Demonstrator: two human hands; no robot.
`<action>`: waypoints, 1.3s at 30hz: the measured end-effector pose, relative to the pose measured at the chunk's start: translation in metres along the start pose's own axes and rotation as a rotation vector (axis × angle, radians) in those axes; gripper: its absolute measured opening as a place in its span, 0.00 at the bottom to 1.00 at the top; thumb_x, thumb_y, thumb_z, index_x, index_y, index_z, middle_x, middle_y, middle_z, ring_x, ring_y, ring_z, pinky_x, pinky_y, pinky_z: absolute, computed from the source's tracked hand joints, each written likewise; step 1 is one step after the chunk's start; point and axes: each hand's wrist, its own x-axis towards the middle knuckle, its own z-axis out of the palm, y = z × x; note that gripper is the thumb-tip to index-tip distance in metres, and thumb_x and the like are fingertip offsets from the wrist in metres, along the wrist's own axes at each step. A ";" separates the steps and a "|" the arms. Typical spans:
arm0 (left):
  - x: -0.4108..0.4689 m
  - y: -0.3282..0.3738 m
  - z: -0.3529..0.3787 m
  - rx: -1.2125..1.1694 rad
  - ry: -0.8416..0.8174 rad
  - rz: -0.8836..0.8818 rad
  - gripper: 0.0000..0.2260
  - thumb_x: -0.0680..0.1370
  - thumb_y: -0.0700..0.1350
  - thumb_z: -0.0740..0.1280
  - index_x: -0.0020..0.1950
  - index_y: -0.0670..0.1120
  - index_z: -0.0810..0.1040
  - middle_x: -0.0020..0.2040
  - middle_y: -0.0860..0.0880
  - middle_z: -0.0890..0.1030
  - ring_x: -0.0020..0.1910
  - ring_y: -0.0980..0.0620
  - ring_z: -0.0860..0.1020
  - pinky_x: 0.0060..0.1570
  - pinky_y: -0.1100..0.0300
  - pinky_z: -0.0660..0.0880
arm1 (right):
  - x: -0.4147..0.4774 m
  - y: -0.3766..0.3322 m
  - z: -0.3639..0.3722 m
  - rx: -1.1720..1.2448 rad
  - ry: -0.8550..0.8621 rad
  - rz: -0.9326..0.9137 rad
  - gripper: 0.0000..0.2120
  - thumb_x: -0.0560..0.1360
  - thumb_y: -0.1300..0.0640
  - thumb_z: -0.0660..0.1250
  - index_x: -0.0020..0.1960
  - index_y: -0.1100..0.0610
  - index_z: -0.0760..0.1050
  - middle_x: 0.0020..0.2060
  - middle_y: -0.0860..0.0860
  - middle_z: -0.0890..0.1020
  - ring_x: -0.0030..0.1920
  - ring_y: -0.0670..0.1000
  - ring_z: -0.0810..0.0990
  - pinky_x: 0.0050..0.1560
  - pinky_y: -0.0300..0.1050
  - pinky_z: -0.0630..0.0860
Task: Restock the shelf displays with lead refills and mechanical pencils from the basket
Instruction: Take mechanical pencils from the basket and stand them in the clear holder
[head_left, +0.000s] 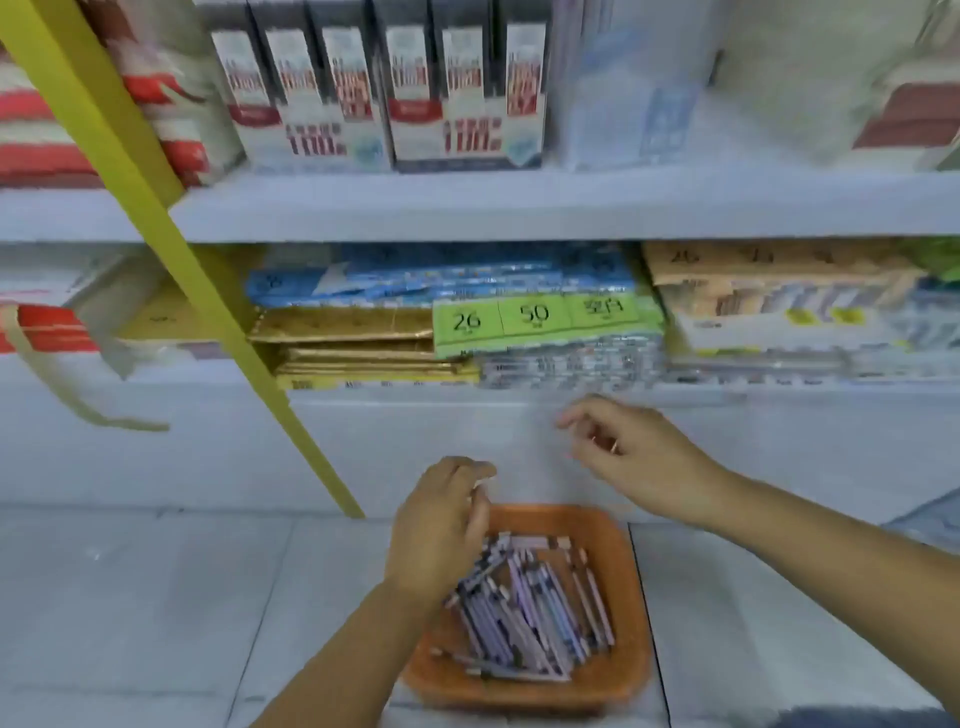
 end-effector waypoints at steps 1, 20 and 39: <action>-0.022 -0.021 0.019 -0.006 -0.084 -0.123 0.10 0.80 0.40 0.65 0.59 0.47 0.81 0.56 0.47 0.81 0.51 0.45 0.81 0.46 0.52 0.79 | -0.003 0.030 0.031 -0.039 -0.129 0.131 0.08 0.80 0.52 0.63 0.56 0.40 0.72 0.46 0.43 0.78 0.45 0.48 0.79 0.41 0.38 0.70; -0.058 -0.158 0.166 0.006 -0.559 -0.503 0.23 0.83 0.42 0.62 0.79 0.45 0.64 0.78 0.44 0.64 0.76 0.44 0.62 0.76 0.55 0.55 | -0.023 0.203 0.284 0.100 -0.002 0.881 0.34 0.75 0.54 0.71 0.76 0.53 0.59 0.73 0.55 0.67 0.70 0.58 0.69 0.68 0.53 0.69; -0.052 -0.160 0.171 -0.114 -0.677 -0.721 0.13 0.84 0.42 0.60 0.69 0.45 0.71 0.59 0.43 0.79 0.50 0.47 0.79 0.48 0.54 0.77 | -0.015 0.201 0.247 0.260 -0.207 1.011 0.14 0.80 0.59 0.64 0.65 0.59 0.72 0.50 0.55 0.78 0.45 0.54 0.75 0.51 0.50 0.75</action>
